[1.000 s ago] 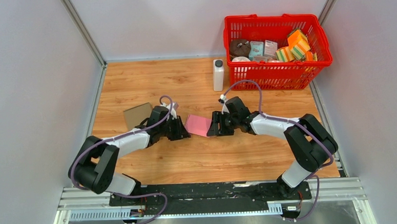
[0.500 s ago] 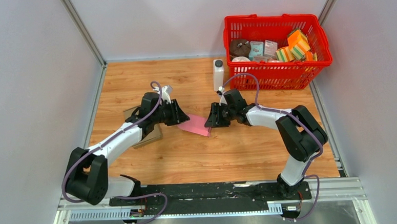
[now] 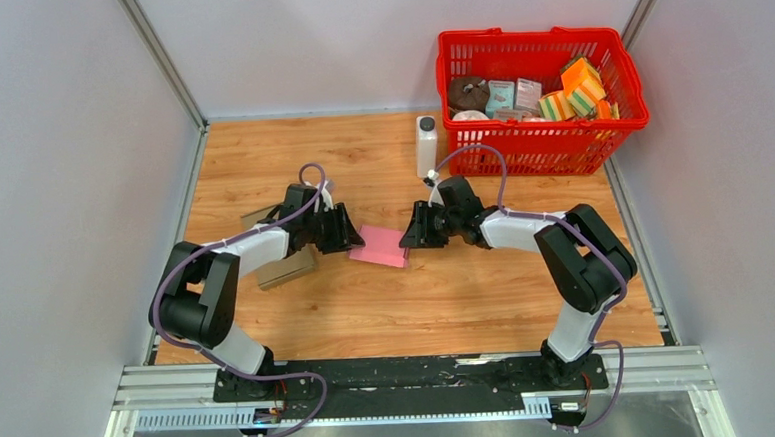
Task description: Fold the paper box
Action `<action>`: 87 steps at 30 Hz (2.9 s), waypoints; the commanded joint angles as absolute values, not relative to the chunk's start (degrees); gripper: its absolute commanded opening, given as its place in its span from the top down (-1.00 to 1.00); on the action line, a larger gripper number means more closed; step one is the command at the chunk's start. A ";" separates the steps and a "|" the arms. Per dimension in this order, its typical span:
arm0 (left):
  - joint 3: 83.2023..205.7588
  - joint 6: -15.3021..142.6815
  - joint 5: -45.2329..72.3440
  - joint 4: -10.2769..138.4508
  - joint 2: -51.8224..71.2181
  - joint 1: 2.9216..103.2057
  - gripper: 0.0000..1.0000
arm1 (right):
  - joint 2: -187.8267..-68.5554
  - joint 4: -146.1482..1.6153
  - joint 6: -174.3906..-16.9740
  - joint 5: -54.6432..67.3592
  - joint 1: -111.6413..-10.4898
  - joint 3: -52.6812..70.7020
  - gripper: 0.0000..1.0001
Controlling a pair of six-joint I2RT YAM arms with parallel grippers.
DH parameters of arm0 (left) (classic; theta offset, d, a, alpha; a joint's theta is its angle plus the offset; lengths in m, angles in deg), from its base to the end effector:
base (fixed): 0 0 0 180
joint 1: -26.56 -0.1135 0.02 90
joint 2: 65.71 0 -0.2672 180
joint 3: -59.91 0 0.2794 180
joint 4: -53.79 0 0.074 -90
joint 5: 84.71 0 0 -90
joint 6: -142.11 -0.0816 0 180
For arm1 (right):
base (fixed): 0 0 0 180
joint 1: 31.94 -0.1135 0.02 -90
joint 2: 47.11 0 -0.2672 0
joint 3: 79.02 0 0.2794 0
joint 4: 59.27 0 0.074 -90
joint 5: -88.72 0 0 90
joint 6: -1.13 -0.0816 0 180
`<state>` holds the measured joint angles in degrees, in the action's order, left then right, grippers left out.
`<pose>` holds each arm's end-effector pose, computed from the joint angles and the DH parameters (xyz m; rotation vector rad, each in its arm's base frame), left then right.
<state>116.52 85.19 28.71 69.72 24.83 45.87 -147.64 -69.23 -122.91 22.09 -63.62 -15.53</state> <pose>0.3199 -0.1465 0.1109 -0.1139 2.5520 -0.8846 0.3178 0.2342 0.0990 -0.1551 2.5517 0.9872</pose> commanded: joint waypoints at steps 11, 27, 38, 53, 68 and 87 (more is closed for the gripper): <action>115.99 82.25 29.28 69.44 24.64 45.64 0.34 | -148.97 -74.67 -120.94 22.62 -64.19 -13.36 -0.09; 113.71 84.19 29.03 67.60 22.28 45.64 0.14 | -149.68 -73.79 -116.99 13.57 -65.60 -15.29 0.33; 114.06 88.05 35.25 66.81 19.89 43.53 -0.48 | -149.86 -67.02 -121.12 15.59 -62.53 -21.71 0.61; 113.00 95.00 41.42 57.49 28.24 44.40 -0.52 | -152.23 -61.83 -124.81 19.02 -58.04 -25.84 0.65; 113.97 102.64 41.77 49.41 32.38 49.33 -0.04 | -152.32 -59.71 -124.03 21.83 -56.64 -26.64 0.61; 110.01 116.53 50.03 44.57 28.86 47.66 0.53 | -120.78 -76.73 -88.39 -18.23 -82.79 -24.14 -0.90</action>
<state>109.85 112.86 45.76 47.75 31.63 48.30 -128.69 -81.41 -105.77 -0.27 -69.78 -21.52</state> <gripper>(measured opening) 0.379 0.914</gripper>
